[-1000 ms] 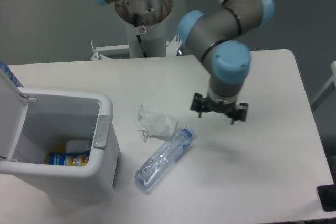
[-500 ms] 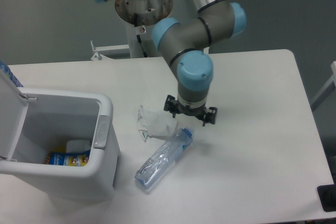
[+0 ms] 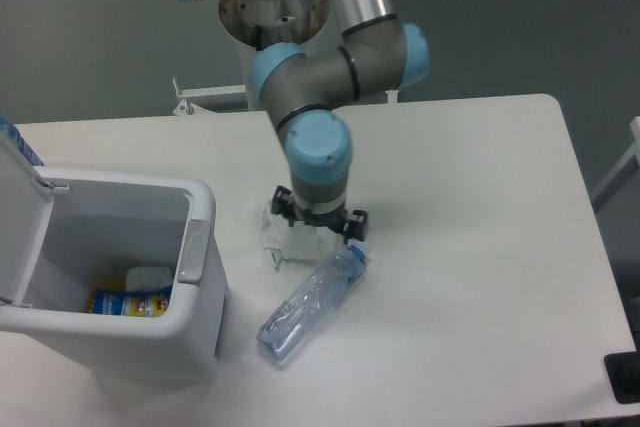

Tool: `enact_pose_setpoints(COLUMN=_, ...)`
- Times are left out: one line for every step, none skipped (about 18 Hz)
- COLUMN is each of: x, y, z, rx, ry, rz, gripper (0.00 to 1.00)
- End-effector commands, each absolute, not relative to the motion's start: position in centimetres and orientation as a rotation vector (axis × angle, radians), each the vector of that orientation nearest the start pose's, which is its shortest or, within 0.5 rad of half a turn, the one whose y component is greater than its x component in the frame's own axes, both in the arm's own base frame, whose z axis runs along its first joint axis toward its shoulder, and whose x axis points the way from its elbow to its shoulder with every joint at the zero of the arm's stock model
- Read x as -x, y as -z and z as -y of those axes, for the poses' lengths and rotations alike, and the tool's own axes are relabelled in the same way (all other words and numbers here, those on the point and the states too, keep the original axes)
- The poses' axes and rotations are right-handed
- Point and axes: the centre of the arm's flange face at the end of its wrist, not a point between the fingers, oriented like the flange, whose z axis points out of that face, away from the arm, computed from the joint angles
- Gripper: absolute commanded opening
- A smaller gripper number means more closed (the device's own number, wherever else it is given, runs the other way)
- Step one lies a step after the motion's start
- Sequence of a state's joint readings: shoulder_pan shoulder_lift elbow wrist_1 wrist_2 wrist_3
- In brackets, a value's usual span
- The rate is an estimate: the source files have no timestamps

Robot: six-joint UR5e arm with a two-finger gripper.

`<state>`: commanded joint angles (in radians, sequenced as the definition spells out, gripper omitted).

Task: Place the trash in the trash can
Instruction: 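Lower the gripper and close it on the white wrapper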

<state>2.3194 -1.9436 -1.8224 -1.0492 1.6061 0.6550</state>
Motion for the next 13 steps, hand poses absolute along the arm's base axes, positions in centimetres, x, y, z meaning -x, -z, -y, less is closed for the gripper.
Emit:
enact_pose_setpoints(x=28.69, y=-21.82, z=-49.97, rx=3.241, ry=0.071, rz=0.151, gripper=0.92)
enact_pose_setpoints(x=28.61, y=-21.51, z=-49.9, rx=3.247, ry=0.079, rz=0.151, gripper=0.83)
enact_pose_setpoints(x=28.58, y=-21.36, z=-49.86, rx=3.249, ry=0.082, rz=0.151, gripper=0.7)
enact_pose_setpoints(x=28.61, y=-21.42, z=-49.91, rx=3.247, ry=0.082, rz=0.151, gripper=0.56)
enact_pose_setpoints(x=28.55, y=-21.42, z=-49.96, rx=3.241, ry=0.091, rz=0.167, gripper=0.42)
enact_pose_setpoints(x=28.53, y=-21.43, z=-50.01, rx=3.236, ry=0.094, rz=0.194, gripper=0.31)
enact_pose_setpoints(x=28.56, y=-21.41, z=-50.06, rx=3.234, ry=0.095, rz=0.209, gripper=0.23)
enact_pose_setpoints(x=28.65, y=-21.41, z=-50.01, rx=3.235, ry=0.093, rz=0.217, gripper=0.22)
enact_pose_setpoints(x=28.59, y=-21.55, z=-50.09, rx=3.232, ry=0.091, rz=0.214, gripper=0.22)
enact_pose_setpoints(x=28.69, y=-21.6, z=-50.08, rx=3.232, ry=0.091, rz=0.217, gripper=0.21)
enact_pose_setpoints(x=28.77, y=-21.81, z=-50.13, rx=3.229, ry=0.085, rz=0.217, gripper=0.21)
enact_pose_setpoints(x=28.9, y=-22.04, z=-50.25, rx=3.228, ry=0.08, rz=0.216, gripper=0.21)
enact_pose_setpoints(x=28.93, y=-22.21, z=-50.28, rx=3.228, ry=0.08, rz=0.216, gripper=0.21)
